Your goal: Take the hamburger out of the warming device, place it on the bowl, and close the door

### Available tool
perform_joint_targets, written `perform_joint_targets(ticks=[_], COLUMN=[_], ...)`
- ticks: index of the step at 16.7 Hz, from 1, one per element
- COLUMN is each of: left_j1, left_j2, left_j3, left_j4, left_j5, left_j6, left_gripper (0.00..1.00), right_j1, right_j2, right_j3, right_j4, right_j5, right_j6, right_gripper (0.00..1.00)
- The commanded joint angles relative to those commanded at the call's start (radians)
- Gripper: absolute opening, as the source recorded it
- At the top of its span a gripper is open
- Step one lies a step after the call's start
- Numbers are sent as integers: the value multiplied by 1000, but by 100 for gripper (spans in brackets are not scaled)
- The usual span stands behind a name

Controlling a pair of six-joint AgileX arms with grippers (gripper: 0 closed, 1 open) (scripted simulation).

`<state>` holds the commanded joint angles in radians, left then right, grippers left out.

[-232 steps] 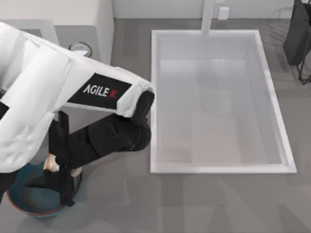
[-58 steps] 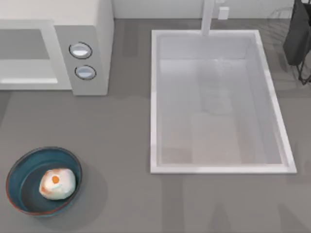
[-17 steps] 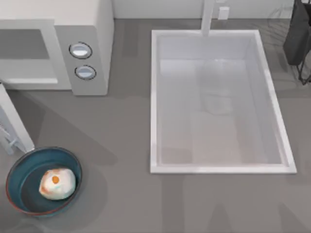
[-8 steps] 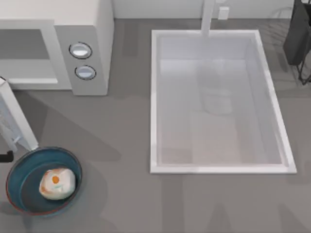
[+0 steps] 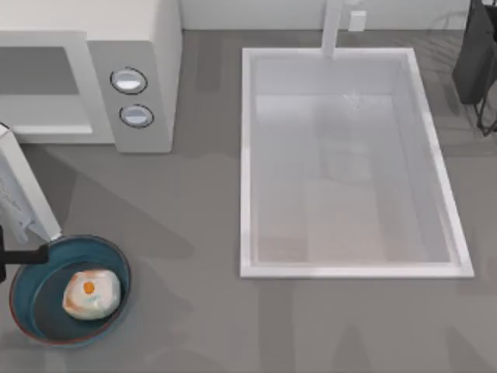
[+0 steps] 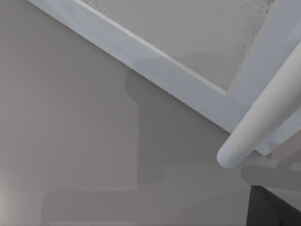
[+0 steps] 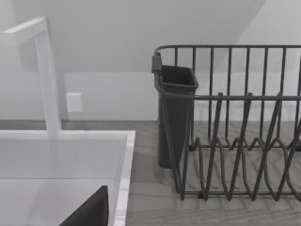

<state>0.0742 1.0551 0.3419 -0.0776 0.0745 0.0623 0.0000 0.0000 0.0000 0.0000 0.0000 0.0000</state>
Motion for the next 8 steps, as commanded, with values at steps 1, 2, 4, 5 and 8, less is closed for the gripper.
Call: perform_joint_targets(ticks=[1,2,4,5,8], left_j1=[4,3,0,-3,-13], left_j2=[5,7,44,79,242], left_j3=[4,6,34,56,146], left_j4=[0,1,19,34,93], left_j5=[4,4,2,0,-6], left_j6=[1,1,-1,-3,-8], left_gripper=[0,0,0,0,0], right_j1=[0,0,0,0,0], right_j2=[0,0,0,0,0], right_j3=[0,0,0,0,0], right_j4=[0,0,0,0,0], right_j5=[0,0,0,0,0], right_j6=[0,0,0,0,0], right_gripper=[100,100,100,100,100])
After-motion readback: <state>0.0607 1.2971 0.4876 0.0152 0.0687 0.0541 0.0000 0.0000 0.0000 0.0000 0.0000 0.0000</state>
